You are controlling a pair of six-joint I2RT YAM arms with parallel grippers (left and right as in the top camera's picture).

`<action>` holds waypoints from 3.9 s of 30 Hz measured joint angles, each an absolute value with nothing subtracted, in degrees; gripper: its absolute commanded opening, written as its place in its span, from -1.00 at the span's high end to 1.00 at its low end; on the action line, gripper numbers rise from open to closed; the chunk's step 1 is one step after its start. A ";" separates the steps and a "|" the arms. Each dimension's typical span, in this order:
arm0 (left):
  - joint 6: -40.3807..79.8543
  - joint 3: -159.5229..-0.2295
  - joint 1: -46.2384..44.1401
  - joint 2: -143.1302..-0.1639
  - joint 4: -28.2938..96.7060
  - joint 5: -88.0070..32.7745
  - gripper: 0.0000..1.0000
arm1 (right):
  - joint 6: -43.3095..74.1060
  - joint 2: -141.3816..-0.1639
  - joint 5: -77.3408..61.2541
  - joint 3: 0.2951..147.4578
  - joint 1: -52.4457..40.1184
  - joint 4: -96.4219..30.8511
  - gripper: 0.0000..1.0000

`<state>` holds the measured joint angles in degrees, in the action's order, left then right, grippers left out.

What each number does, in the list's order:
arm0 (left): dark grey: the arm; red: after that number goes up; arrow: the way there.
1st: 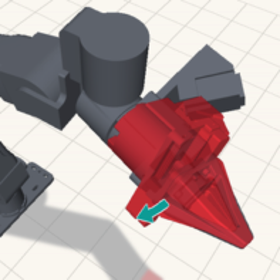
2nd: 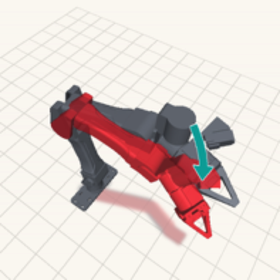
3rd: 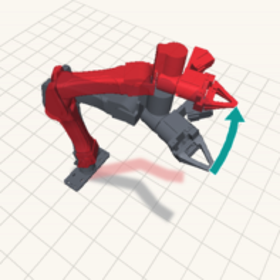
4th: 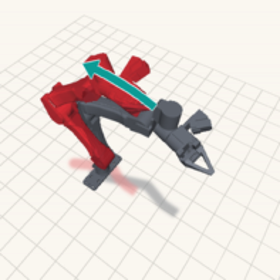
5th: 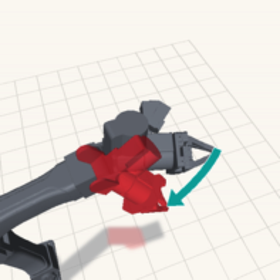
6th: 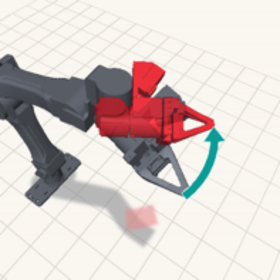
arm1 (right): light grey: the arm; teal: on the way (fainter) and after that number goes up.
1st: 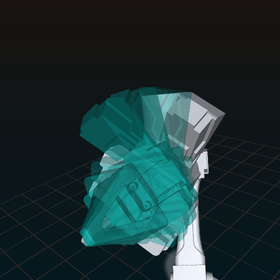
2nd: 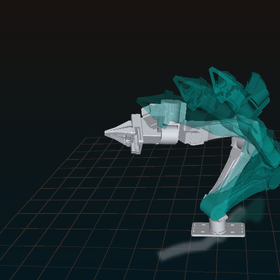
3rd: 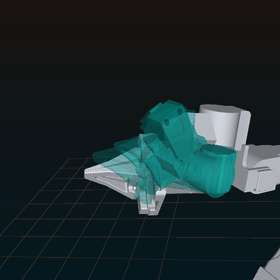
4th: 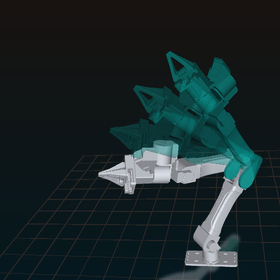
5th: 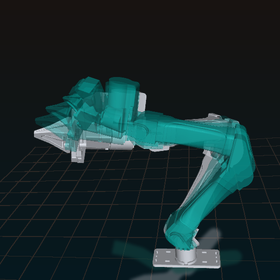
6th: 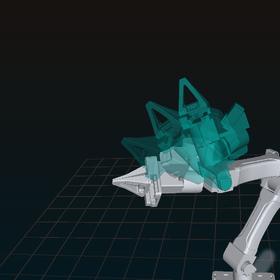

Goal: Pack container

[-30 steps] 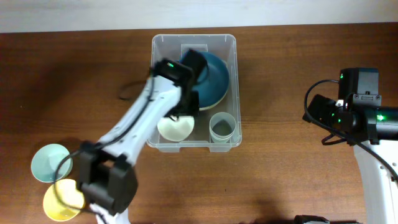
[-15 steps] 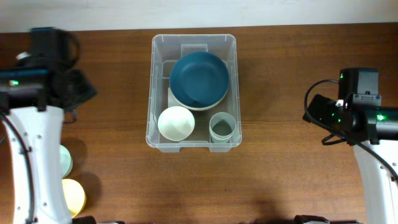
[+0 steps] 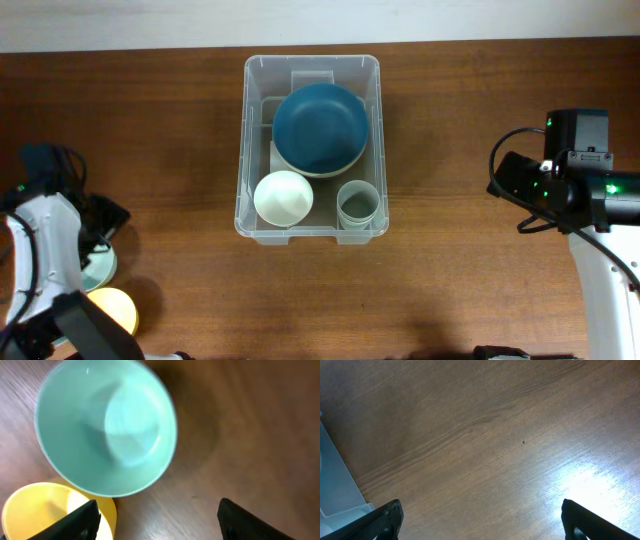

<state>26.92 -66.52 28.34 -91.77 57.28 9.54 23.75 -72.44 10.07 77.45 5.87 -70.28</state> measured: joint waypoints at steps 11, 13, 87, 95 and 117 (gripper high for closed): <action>24.36 -64.10 29.71 -98.32 47.57 8.58 -0.37 | 23.79 -72.44 10.07 77.45 5.87 -70.32 -0.93; 23.88 -64.10 29.71 -99.92 46.35 8.45 -0.34 | 23.77 -72.44 10.07 77.45 5.87 -70.32 -0.93; 20.86 -99.42 -31.81 -119.37 69.06 -3.88 0.26 | 23.77 -74.32 10.07 77.45 5.87 -70.37 -0.93; 21.04 -103.46 -28.93 -118.80 76.58 -0.14 0.22 | 23.77 -74.32 10.07 77.45 5.87 -70.50 -0.93; 23.42 -107.79 -21.10 -94.37 75.35 7.97 0.21 | 23.75 -74.32 10.07 77.45 5.87 -70.48 -0.93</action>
<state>23.42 -107.79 -21.10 -94.37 75.35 7.97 23.75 -74.32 10.07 77.45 5.87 -70.48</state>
